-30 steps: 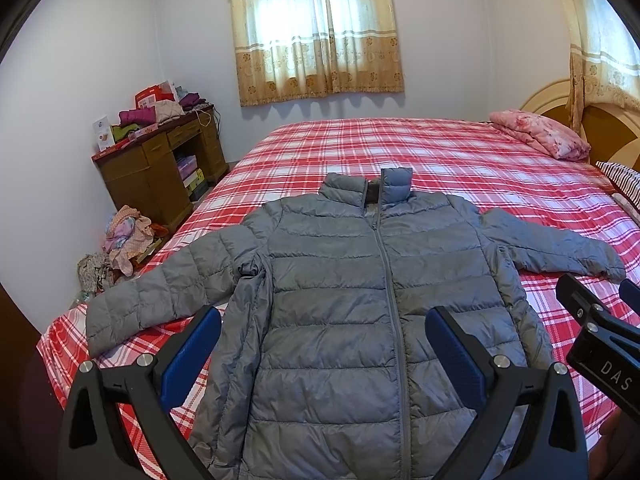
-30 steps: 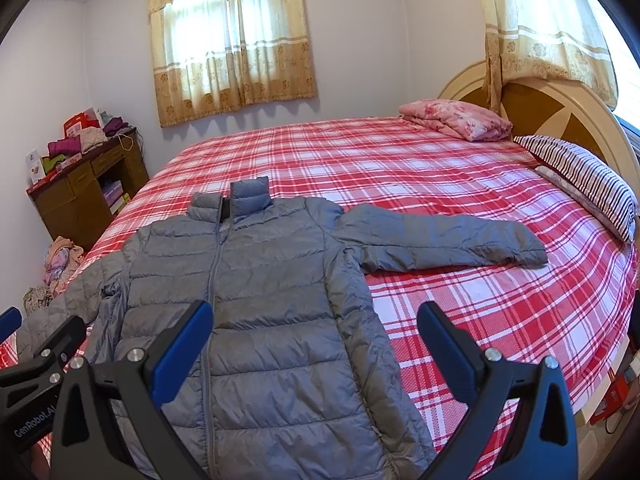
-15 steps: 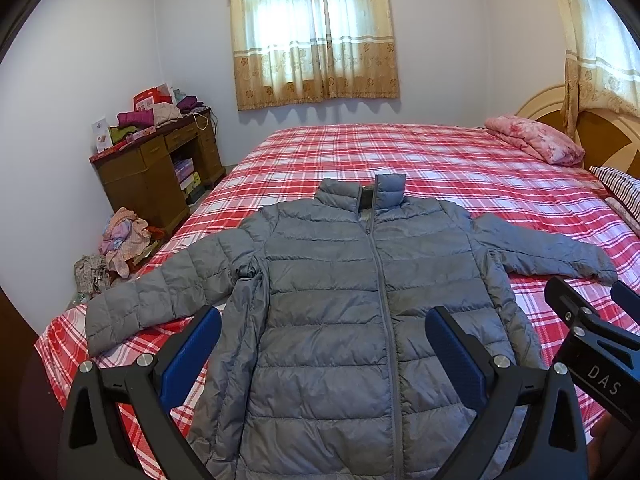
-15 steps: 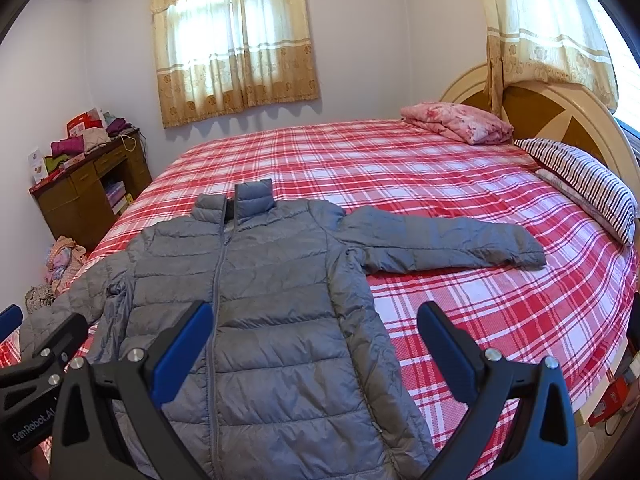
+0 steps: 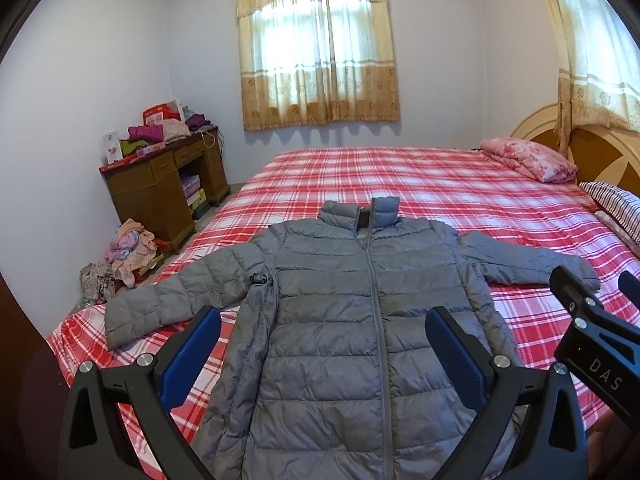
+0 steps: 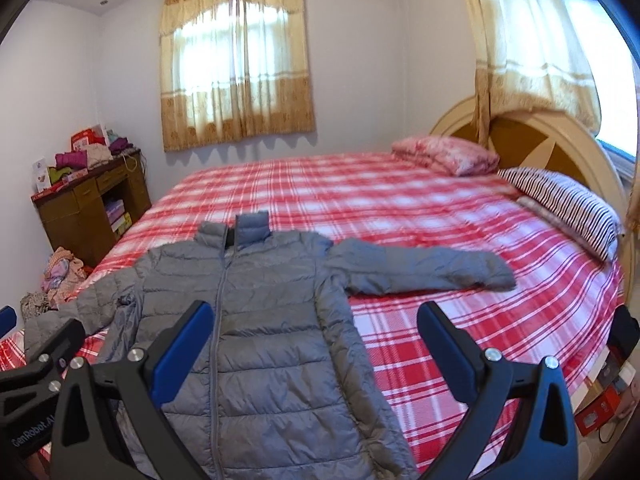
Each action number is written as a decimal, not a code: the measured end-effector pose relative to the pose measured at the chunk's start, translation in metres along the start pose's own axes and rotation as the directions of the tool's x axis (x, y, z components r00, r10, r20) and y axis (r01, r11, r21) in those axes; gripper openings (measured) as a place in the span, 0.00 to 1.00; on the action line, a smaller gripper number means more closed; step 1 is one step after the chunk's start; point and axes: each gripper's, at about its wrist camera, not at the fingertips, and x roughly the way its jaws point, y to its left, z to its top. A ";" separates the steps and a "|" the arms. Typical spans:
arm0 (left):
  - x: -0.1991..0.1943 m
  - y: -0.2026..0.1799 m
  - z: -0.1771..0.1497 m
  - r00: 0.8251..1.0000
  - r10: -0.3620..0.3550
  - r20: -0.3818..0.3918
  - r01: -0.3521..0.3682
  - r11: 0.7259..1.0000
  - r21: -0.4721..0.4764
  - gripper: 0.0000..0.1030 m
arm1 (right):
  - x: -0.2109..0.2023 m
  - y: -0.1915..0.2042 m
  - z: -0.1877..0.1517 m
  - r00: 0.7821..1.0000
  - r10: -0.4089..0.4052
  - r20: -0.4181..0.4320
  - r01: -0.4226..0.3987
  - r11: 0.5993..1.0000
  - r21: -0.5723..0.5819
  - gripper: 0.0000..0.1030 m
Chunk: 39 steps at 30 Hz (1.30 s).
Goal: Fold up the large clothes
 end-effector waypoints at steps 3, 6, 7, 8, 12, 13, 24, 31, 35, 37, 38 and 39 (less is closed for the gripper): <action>-0.019 -0.001 -0.003 1.000 0.021 0.022 -0.021 1.000 0.004 0.99 | -0.018 -0.002 0.001 0.999 -0.009 0.034 0.009 1.000 -0.006 1.00; -0.041 -0.002 -0.006 0.996 0.046 0.074 -0.046 0.999 0.010 0.99 | -0.030 -0.002 0.000 0.999 -0.009 0.053 0.009 1.000 -0.009 1.00; -0.049 -0.003 -0.007 0.995 0.044 0.090 -0.045 0.999 0.010 0.99 | -0.035 -0.003 0.000 0.998 -0.008 0.059 0.009 1.000 -0.010 1.00; -0.053 -0.003 -0.007 0.994 0.044 0.099 -0.045 0.999 0.009 0.99 | -0.037 -0.003 0.000 0.998 -0.011 0.062 0.011 1.000 -0.011 1.00; -0.069 -0.005 -0.007 0.992 0.038 0.124 -0.039 0.999 0.004 0.99 | -0.047 -0.007 -0.002 0.997 -0.010 0.074 0.011 1.000 -0.008 1.00; -0.072 -0.005 -0.008 0.992 0.027 0.123 -0.028 1.000 0.002 0.99 | -0.049 -0.008 -0.003 0.997 -0.012 0.080 0.013 1.000 -0.008 1.00; -0.083 -0.012 -0.012 0.993 -0.009 0.115 0.008 1.000 0.011 0.99 | -0.066 -0.014 -0.009 0.993 -0.032 0.118 0.033 0.999 -0.003 1.00; -0.077 -0.006 -0.014 0.995 0.003 0.099 -0.002 1.000 -0.008 0.99 | -0.065 -0.015 -0.011 0.994 -0.026 0.110 0.027 1.000 -0.007 1.00; -0.070 -0.006 -0.015 0.997 -0.003 0.082 0.003 1.000 -0.004 0.99 | -0.061 -0.017 -0.011 0.995 -0.031 0.099 0.031 1.000 0.000 1.00; -0.067 -0.005 -0.016 0.997 -0.010 0.074 0.011 1.000 -0.007 0.99 | -0.059 -0.017 -0.011 0.995 -0.031 0.091 0.031 1.000 0.003 1.00; -0.066 -0.005 -0.016 0.997 -0.008 0.075 0.009 1.000 -0.007 0.99 | -0.058 -0.018 -0.011 0.996 -0.031 0.089 0.031 1.000 0.004 1.00; -0.065 -0.005 -0.016 0.997 -0.005 0.076 0.005 1.000 -0.006 0.99 | -0.057 -0.018 -0.011 0.996 -0.033 0.089 0.032 0.999 0.004 1.00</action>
